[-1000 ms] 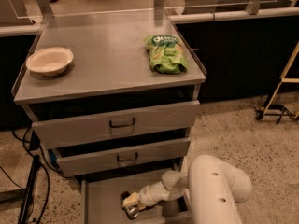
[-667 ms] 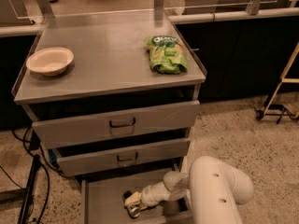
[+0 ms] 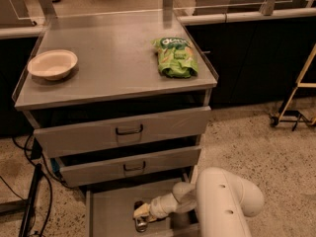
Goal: Place redbull can into bottom drawer
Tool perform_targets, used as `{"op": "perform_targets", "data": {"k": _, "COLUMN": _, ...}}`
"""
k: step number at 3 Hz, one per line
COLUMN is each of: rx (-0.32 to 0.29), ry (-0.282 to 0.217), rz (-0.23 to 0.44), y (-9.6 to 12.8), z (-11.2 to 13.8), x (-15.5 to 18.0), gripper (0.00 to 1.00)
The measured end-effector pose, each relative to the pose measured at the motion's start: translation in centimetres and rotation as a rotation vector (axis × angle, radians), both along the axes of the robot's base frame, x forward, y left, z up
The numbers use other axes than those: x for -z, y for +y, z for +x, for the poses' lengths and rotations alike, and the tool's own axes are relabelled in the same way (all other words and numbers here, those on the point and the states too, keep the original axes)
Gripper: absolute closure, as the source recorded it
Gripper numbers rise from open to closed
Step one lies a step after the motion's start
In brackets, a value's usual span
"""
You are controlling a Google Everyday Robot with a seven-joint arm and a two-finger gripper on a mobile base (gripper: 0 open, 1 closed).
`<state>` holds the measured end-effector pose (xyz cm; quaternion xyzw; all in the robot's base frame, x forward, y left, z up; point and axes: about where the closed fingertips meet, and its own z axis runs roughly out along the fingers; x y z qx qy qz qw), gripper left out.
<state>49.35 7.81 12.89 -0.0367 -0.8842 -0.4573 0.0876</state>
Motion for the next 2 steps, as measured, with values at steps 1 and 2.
{"op": "perform_targets", "data": {"k": 1, "rx": 0.008, "ry": 0.012, "rz": -0.021, "y": -0.19, "z": 0.18, "x": 1.53, "gripper": 1.00}}
{"op": "perform_targets", "data": {"k": 2, "rx": 0.005, "ry": 0.021, "rz": -0.026, "y": -0.17, "z": 0.06, "x": 1.89, "gripper": 1.00}}
